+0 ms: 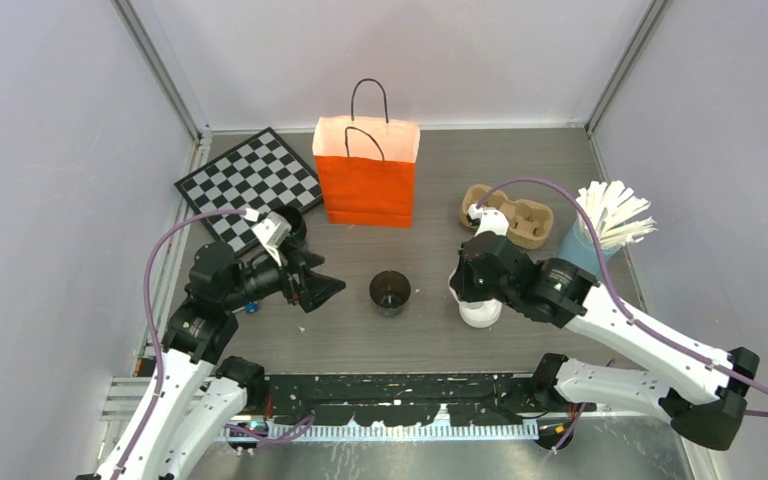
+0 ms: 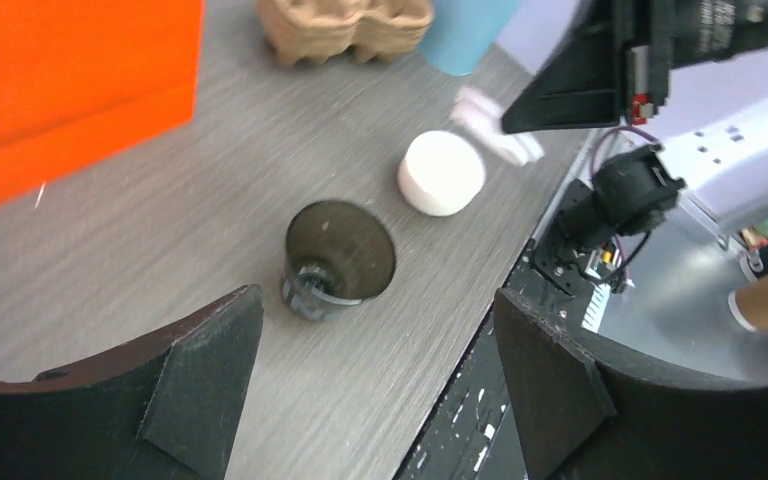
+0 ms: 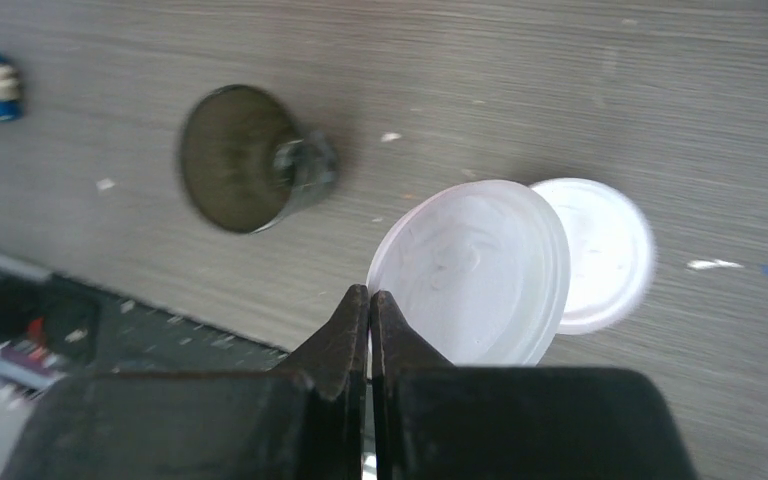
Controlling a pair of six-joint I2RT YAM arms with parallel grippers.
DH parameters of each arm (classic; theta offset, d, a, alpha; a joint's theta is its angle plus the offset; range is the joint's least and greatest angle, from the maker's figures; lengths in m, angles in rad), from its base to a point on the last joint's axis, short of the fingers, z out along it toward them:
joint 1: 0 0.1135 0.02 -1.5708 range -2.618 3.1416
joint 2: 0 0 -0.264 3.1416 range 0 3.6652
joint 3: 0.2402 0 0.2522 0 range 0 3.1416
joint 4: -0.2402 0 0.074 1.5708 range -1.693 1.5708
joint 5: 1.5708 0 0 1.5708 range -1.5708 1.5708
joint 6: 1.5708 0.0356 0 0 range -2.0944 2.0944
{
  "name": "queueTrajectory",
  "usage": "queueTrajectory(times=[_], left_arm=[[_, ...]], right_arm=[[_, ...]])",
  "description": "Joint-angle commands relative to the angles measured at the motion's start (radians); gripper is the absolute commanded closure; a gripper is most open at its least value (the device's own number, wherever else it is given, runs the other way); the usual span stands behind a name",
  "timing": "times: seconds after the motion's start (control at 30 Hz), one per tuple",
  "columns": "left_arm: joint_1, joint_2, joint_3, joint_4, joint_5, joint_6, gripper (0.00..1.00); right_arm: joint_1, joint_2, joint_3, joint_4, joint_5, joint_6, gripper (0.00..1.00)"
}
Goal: Pack the takeout coffee
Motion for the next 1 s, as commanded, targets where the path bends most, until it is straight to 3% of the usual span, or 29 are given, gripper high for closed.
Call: queueTrajectory(times=[0.0,0.27,0.4,0.6,0.77,0.87,0.97], left_arm=[[-0.005,-0.014,-0.028,0.284,0.242,0.1,0.14],[-0.029,0.058,-0.005,0.291,0.37,0.349,0.11],[-0.055,0.08,0.017,0.306,0.414,0.332,0.15],[-0.074,0.019,-0.098,0.589,0.2,-0.013,0.21],[-0.074,0.0,-0.112,0.554,-0.015,-0.23,0.2],[-0.074,0.032,-0.091,0.511,-0.035,-0.422,0.14],[-0.074,0.095,-0.064,0.537,0.122,-0.51,0.05]], right_arm=[[0.005,-0.071,0.003,0.163,-0.286,-0.063,0.94],[0.005,-0.057,-0.017,0.323,-0.666,-0.1,0.94],[0.004,-0.104,-0.042,0.41,-0.612,-0.048,0.94],[0.004,-0.162,-0.125,0.637,-0.524,0.143,0.92],[0.003,-0.199,-0.188,0.807,-0.476,0.297,0.91],[0.005,-0.221,-0.233,0.937,-0.445,0.34,0.91],[0.005,-0.228,-0.25,0.977,-0.382,0.347,0.91]])
